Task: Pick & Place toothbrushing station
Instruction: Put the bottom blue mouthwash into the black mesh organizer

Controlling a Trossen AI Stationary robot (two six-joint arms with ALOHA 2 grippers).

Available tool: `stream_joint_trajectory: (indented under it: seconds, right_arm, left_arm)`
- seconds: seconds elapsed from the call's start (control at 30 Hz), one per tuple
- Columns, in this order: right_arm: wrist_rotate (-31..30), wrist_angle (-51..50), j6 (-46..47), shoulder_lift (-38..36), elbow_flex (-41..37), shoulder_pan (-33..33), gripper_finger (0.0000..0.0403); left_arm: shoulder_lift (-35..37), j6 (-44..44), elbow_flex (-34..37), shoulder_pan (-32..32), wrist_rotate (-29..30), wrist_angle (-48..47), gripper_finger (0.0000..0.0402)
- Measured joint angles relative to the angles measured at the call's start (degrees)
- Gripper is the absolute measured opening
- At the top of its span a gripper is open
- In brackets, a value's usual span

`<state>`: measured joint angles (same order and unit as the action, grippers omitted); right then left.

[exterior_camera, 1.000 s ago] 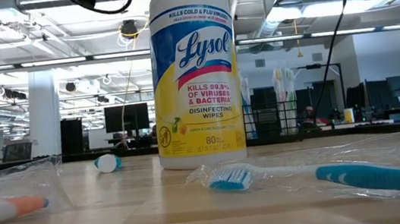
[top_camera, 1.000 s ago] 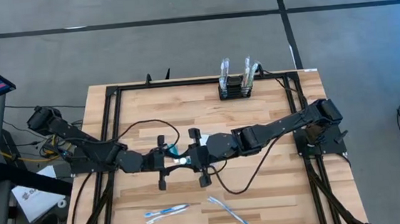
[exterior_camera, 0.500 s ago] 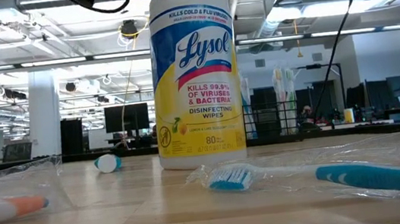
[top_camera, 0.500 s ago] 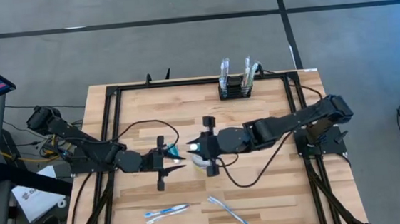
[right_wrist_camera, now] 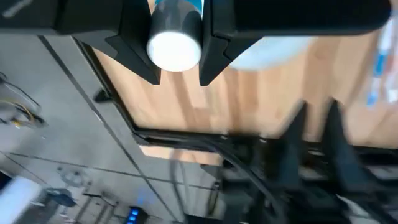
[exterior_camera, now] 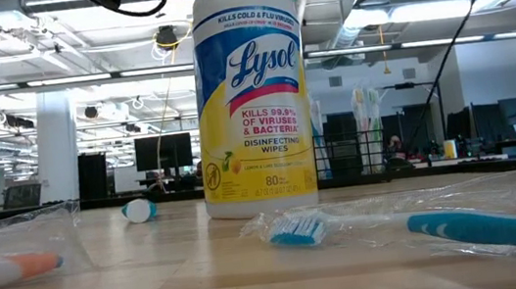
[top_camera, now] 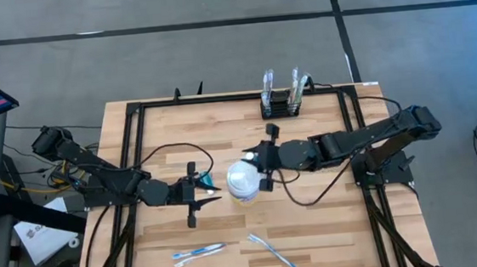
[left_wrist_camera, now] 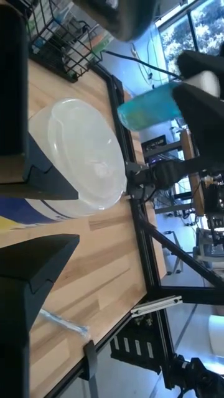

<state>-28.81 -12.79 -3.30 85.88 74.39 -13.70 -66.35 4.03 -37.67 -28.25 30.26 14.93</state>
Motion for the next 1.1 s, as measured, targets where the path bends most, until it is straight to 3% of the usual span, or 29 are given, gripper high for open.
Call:
stream_joint_trajectory:
  seconds: [0.37,0.83,1.1]
  right_arm:
    - [-2.4,12.7,1.8,-10.3,-16.3,5.8,0.0082]
    - [-4.1,21.1,1.8,-11.5,-26.5,17.1,0.0082]
    - [2.9,27.6,1.8,-13.0,-32.2,23.8,0.0082]
  left_arm:
    - [0.0,0.0,0.0,0.0,0.2,0.5,0.0092]
    - [0.0,0.0,0.0,0.0,0.2,0.5,0.0092]
    - [0.0,0.0,0.0,0.3,0.2,0.5,0.0092]
